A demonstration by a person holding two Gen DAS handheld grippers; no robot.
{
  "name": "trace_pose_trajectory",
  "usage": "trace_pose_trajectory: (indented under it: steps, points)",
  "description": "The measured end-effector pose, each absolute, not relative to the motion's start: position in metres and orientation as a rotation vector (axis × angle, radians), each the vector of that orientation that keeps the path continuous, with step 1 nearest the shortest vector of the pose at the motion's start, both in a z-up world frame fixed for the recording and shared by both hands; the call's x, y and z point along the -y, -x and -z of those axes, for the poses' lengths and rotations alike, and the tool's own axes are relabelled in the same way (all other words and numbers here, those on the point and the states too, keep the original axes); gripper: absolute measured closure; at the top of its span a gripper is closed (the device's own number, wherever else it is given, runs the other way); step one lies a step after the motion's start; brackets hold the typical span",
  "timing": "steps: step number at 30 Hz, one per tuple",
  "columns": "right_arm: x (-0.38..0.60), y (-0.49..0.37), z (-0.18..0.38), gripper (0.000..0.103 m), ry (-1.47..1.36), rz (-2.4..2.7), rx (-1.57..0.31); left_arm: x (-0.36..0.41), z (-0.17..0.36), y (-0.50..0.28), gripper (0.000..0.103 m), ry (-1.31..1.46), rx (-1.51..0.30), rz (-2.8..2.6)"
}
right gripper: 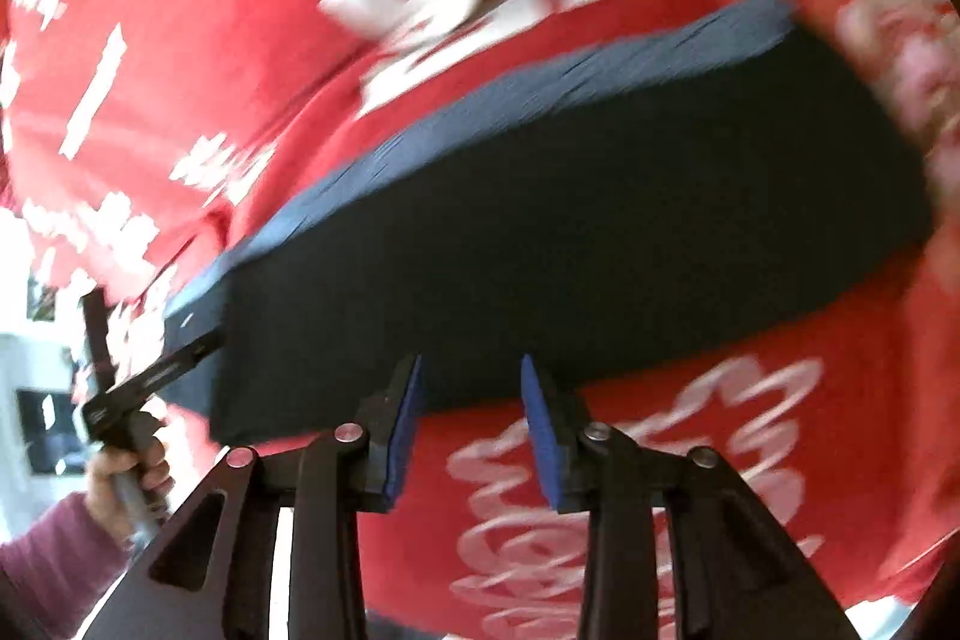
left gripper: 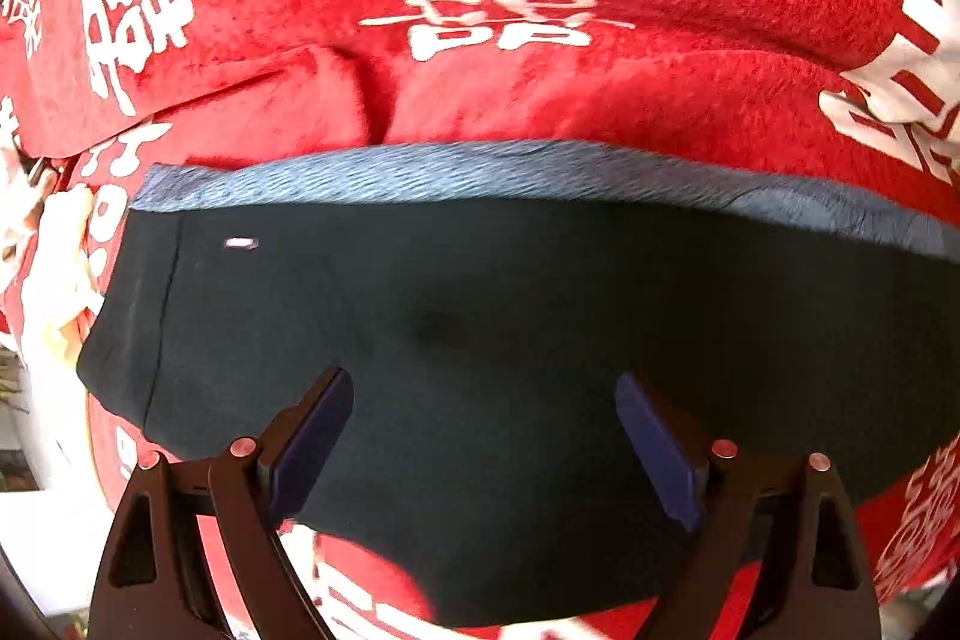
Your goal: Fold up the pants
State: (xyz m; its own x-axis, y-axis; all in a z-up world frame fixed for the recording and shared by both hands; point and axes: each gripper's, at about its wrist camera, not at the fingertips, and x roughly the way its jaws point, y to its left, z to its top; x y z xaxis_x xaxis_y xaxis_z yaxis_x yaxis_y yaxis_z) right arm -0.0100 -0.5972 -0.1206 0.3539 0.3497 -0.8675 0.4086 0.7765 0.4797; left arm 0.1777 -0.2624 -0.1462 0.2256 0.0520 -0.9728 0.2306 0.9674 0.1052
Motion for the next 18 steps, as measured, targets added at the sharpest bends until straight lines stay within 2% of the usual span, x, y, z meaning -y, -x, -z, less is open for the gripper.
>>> trace_pose_trajectory:
  steps: [7,12,14,18]
  points:
    - [0.460,0.001,0.138,0.065,-0.772,-0.083,-1.271,0.183,0.139,-0.212,0.013,-0.272,-1.262,0.128]
    - [0.397,-0.010,0.150,0.065,-0.856,-0.182,-1.272,0.104,0.178,-0.231,0.013,-0.418,-1.287,0.036]
    - [0.376,-0.014,0.161,0.065,-0.900,-0.211,-1.276,0.071,0.180,-0.229,0.000,-0.320,-1.286,0.092]
    - [0.352,-0.016,0.179,0.065,-0.993,-0.238,-1.253,0.038,0.186,-0.227,0.000,-0.228,-1.309,0.167]
